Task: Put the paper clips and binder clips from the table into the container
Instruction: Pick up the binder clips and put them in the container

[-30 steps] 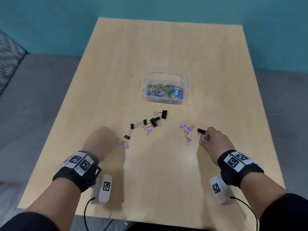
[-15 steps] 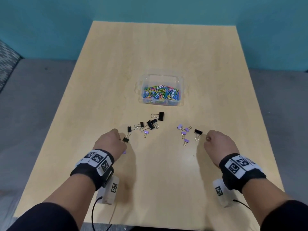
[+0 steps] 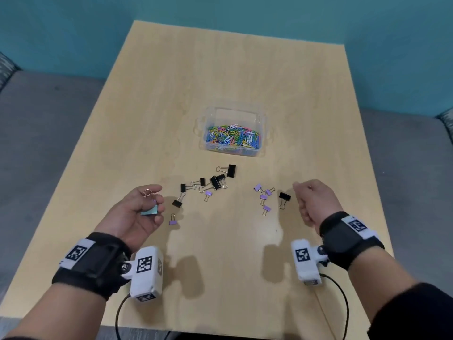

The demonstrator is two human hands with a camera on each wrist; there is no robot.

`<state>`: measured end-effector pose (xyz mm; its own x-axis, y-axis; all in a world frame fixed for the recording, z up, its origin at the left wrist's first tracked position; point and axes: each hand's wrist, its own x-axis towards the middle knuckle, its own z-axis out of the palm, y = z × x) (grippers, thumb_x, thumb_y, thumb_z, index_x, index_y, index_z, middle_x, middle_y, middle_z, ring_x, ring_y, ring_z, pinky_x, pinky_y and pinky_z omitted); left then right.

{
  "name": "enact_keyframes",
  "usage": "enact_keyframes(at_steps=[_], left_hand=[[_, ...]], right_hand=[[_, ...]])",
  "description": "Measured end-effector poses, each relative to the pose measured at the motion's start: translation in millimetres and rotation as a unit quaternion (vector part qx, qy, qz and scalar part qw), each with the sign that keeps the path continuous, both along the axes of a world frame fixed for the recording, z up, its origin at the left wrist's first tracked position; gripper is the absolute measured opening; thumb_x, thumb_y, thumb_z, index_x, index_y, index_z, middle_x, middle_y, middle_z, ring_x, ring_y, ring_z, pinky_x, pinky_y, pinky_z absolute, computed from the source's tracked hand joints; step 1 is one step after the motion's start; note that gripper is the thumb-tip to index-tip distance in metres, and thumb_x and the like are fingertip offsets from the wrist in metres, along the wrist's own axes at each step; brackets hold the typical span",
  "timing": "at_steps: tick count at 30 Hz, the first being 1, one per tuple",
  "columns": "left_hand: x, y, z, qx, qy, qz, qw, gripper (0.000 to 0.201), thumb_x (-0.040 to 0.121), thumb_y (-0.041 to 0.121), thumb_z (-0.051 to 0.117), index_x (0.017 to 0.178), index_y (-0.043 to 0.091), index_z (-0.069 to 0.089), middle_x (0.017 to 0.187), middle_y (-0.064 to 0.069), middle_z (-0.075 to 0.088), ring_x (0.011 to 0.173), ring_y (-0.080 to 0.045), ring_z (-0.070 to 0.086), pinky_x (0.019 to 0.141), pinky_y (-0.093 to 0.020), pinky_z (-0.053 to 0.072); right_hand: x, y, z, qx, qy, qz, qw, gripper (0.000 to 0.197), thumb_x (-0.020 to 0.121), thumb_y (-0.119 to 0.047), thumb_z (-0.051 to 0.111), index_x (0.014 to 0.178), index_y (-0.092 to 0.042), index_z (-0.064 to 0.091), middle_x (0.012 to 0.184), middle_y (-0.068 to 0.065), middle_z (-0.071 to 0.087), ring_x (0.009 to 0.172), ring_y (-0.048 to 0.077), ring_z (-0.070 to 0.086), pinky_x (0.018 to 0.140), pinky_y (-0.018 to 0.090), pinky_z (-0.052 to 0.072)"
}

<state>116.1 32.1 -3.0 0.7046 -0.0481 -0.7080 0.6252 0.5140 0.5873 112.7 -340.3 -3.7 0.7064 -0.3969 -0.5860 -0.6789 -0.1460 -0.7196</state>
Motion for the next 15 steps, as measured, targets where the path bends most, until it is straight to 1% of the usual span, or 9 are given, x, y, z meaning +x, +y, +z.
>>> enact_keyframes(at_steps=[1,3,5,6,8,11,12,13,15], left_hand=[[-1,-1,-1,0.003,0.001,-0.002,1.0,0.026,0.08,-0.004,0.049,0.086,0.014,0.066,0.074,-0.007,0.059,0.06,-0.018,0.054,0.047,-0.024,0.043],[-4,-5,-1,0.028,0.005,-0.023,0.999,0.008,0.079,0.005,0.061,0.082,0.012,0.062,0.072,-0.007,0.055,0.059,-0.017,0.052,0.047,-0.024,0.042],[-8,-7,-7,0.13,0.012,-0.074,0.989,0.015,0.076,0.012,0.071,0.082,0.008,0.057,0.073,-0.01,0.055,0.057,-0.018,0.049,0.048,-0.025,0.041],[-10,-8,-9,0.207,0.007,-0.108,0.972,0.02,0.077,0.013,0.073,0.083,0.004,0.056,0.074,-0.013,0.057,0.056,-0.019,0.048,0.049,-0.027,0.04],[-11,-14,-11,0.384,-0.012,-0.187,0.904,0.027,0.076,0.021,0.075,0.08,0.002,0.058,0.074,-0.011,0.064,0.056,-0.02,0.048,0.052,-0.029,0.039],[-11,-31,-4,0.593,-0.014,-0.337,0.731,0.035,0.07,0.047,0.074,0.076,0.018,0.055,0.071,0.003,0.062,0.063,-0.015,0.055,0.053,-0.028,0.036],[-10,-36,-3,0.616,-0.013,-0.372,0.694,0.037,0.069,0.051,0.072,0.077,0.021,0.052,0.073,0.005,0.06,0.066,-0.012,0.055,0.052,-0.028,0.034],[-10,-41,-3,0.625,-0.012,-0.393,0.674,0.038,0.07,0.052,0.071,0.077,0.022,0.05,0.075,0.005,0.059,0.067,-0.012,0.054,0.051,-0.028,0.034],[-7,-46,-7,0.631,-0.007,-0.41,0.658,0.031,0.073,0.046,0.068,0.076,0.024,0.047,0.076,0.005,0.058,0.068,-0.013,0.054,0.053,-0.028,0.035]], right_hand=[[3,5,-1,-0.112,0.007,0.09,0.99,0.028,0.089,-0.045,0.055,0.087,-0.017,0.051,0.074,-0.001,0.058,0.059,0.017,0.054,0.052,0.027,0.039],[8,12,-2,-0.258,0.041,0.235,0.936,0.038,0.086,-0.055,0.054,0.091,-0.019,0.045,0.078,0.0,0.06,0.067,0.02,0.058,0.054,0.03,0.04],[12,17,-4,-0.321,0.064,0.311,0.892,0.044,0.085,-0.059,0.052,0.089,-0.018,0.038,0.072,0.004,0.058,0.061,0.022,0.056,0.05,0.03,0.037],[14,18,-6,-0.339,0.071,0.333,0.877,0.044,0.086,-0.059,0.051,0.089,-0.018,0.035,0.07,0.004,0.058,0.058,0.022,0.055,0.048,0.03,0.036],[16,19,-8,-0.356,0.08,0.353,0.861,0.037,0.091,-0.051,0.049,0.089,-0.017,0.035,0.07,0.003,0.056,0.058,0.022,0.054,0.047,0.03,0.034],[17,18,-10,-0.36,0.074,0.356,0.859,0.027,0.093,-0.04,0.046,0.086,-0.015,0.036,0.071,0.005,0.056,0.059,0.023,0.054,0.048,0.03,0.038],[17,16,-11,-0.353,0.072,0.348,0.866,0.024,0.091,-0.037,0.047,0.085,-0.015,0.037,0.071,0.006,0.057,0.06,0.024,0.055,0.049,0.031,0.04],[17,15,-12,-0.343,0.068,0.336,0.875,0.021,0.087,-0.034,0.048,0.084,-0.015,0.039,0.071,0.007,0.058,0.061,0.025,0.056,0.051,0.031,0.042],[15,11,-14,-0.291,0.053,0.288,0.911,0.018,0.081,-0.031,0.051,0.083,-0.015,0.043,0.07,0.007,0.061,0.06,0.025,0.056,0.053,0.031,0.041]])
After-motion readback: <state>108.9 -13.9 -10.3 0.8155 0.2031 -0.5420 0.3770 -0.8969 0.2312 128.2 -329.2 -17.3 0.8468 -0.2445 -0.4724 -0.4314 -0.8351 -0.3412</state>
